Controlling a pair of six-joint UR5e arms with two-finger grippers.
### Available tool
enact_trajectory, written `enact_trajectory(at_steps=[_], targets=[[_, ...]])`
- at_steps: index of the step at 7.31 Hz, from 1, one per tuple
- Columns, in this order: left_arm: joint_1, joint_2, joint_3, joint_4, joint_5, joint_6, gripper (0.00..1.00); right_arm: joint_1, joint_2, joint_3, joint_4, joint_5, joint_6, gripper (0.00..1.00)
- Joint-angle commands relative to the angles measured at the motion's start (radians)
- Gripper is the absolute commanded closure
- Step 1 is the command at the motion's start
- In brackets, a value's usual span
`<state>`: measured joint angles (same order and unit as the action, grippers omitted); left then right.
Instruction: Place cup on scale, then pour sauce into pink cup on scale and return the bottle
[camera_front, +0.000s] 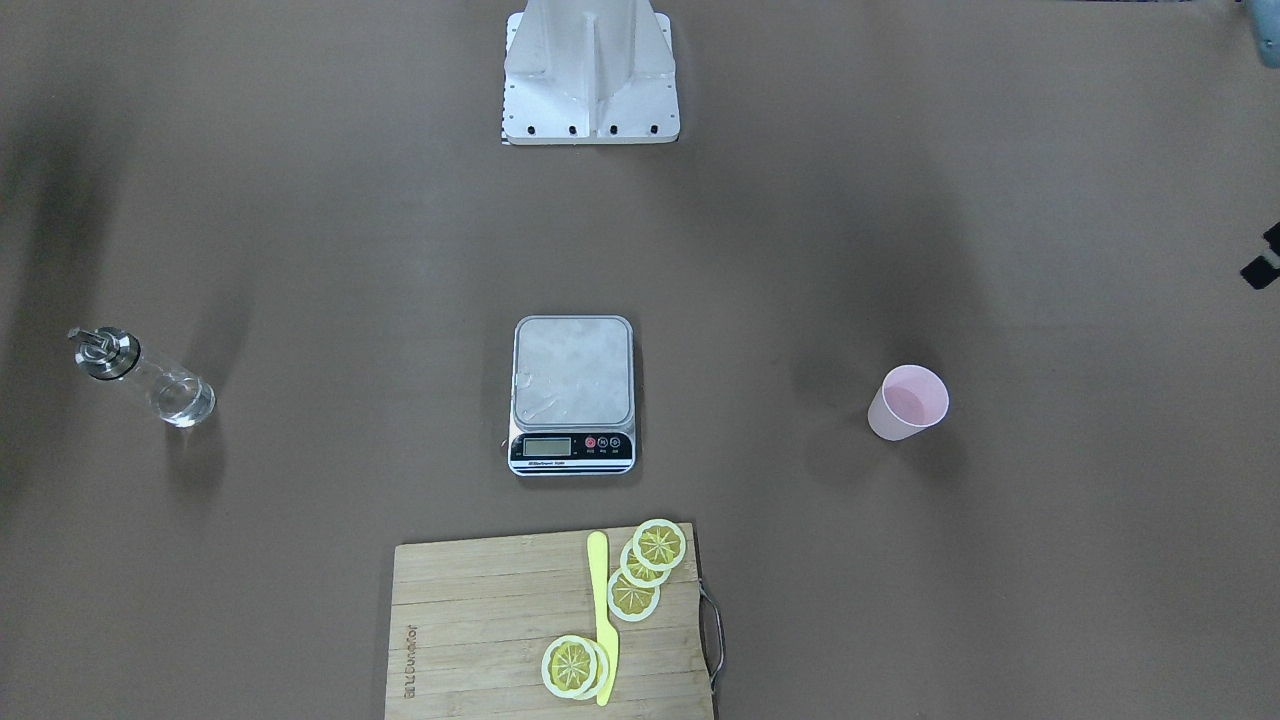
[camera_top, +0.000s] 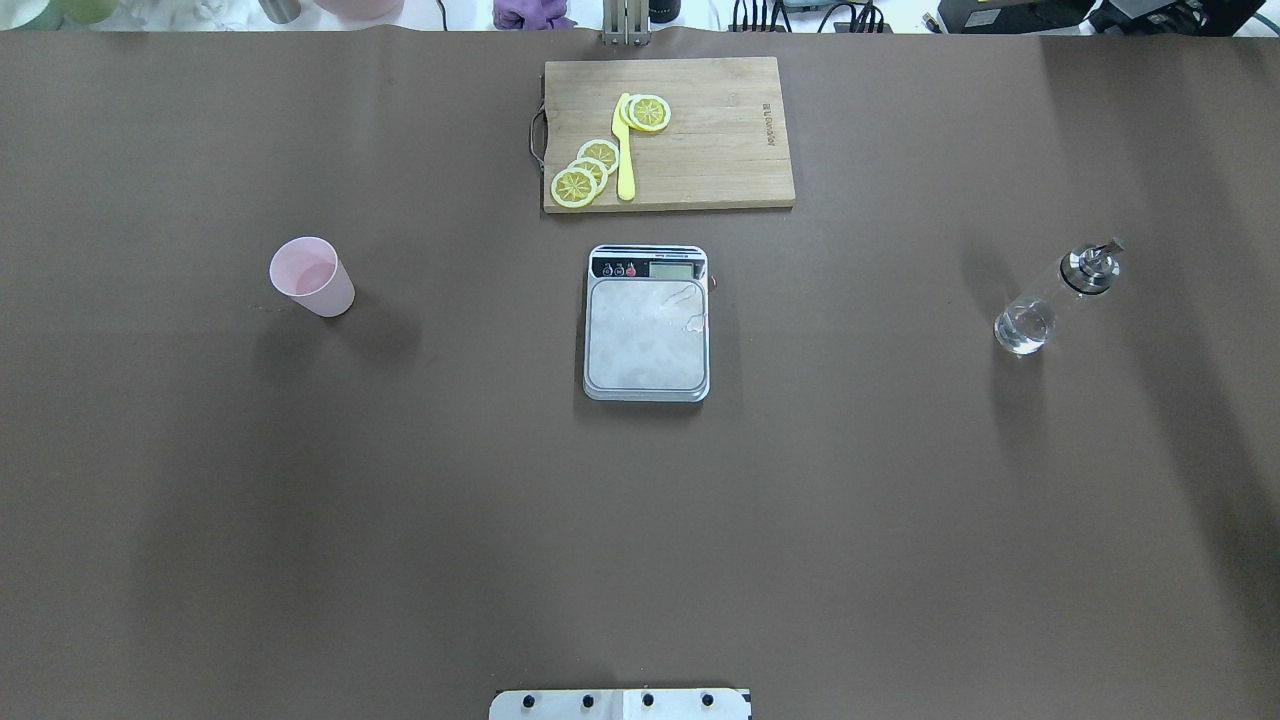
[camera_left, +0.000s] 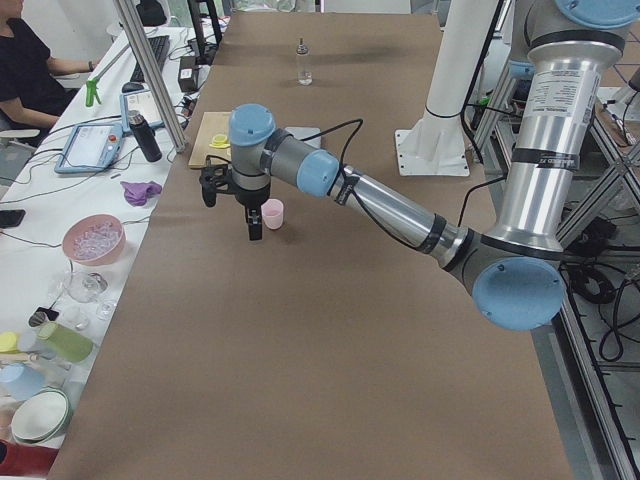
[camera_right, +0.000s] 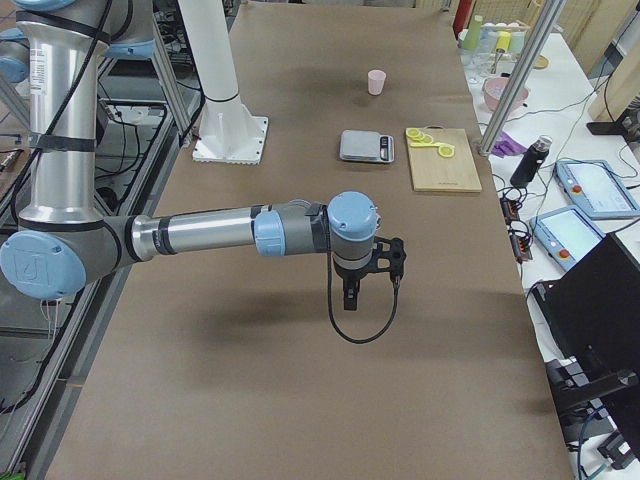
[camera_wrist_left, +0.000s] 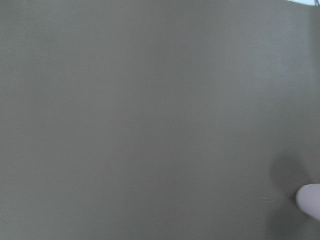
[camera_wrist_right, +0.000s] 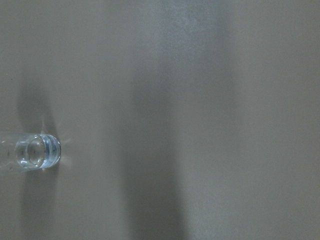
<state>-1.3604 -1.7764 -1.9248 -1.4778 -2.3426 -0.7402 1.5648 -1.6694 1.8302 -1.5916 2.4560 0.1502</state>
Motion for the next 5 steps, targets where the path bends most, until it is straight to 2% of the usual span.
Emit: enact_trajectory(at_steps=[1, 2, 4, 5], targets=[[0.23, -0.134, -0.007, 0.057, 0.148, -0.273, 0.02, -0.003, 0.0, -0.002, -0.001, 0.0, 0.0, 0.0], [0.335, -0.152, 0.039, 0.013, 0.196, -0.348, 0.02, -0.005, 0.0, -0.003, -0.001, 0.0, 0.0, 0.0], [0.362, -0.15, 0.206, -0.254, 0.216, -0.416, 0.02, -0.008, 0.0, -0.005, 0.001, 0.0, -0.001, 0.0], [0.383, -0.144, 0.255, -0.333, 0.242, -0.433, 0.02, -0.009, -0.001, -0.005, 0.001, -0.002, 0.0, 0.0]])
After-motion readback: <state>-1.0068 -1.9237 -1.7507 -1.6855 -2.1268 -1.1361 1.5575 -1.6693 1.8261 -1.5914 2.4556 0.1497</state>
